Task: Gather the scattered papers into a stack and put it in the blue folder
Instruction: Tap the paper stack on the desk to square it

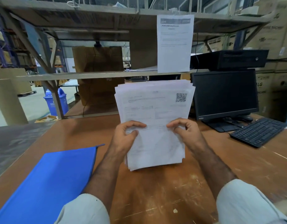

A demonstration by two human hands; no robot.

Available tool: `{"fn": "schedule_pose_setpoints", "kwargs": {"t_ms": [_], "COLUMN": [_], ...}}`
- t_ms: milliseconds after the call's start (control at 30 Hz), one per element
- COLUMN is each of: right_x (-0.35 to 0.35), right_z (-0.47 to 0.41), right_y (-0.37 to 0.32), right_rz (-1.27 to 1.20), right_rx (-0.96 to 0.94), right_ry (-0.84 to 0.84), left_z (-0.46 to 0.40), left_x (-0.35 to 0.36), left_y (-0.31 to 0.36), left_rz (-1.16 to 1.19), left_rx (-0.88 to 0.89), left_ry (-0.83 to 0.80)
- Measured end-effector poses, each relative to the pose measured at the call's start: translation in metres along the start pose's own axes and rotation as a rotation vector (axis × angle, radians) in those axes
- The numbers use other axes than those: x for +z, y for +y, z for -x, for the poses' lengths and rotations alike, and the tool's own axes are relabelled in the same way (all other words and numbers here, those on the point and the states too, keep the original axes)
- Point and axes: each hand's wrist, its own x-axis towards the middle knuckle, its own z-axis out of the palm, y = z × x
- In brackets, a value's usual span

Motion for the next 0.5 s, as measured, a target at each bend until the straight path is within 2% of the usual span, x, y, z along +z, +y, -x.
{"fn": "schedule_pose_setpoints", "kwargs": {"t_ms": [100,233,333,500], "right_x": [0.004,-0.001,0.003,0.005], "right_z": [-0.01,0.0,0.013,0.004], "right_y": [-0.016,0.003,0.012,-0.001], "right_rz": [-0.044,0.024,0.068,0.093], "right_rx": [-0.057,0.127,0.212,0.11], "right_ry": [0.038,-0.091,-0.087,-0.035], "left_z": [-0.018,0.002,0.019,0.002], "left_x": [-0.001,0.004,0.014,0.014], "left_y": [-0.003,-0.023,-0.033,-0.018], "left_rz": [-0.078,-0.099,-0.109,-0.152], "left_rx": [0.108,0.017,0.007,0.098], "left_ry": [0.048,0.014,0.012,0.045]}}
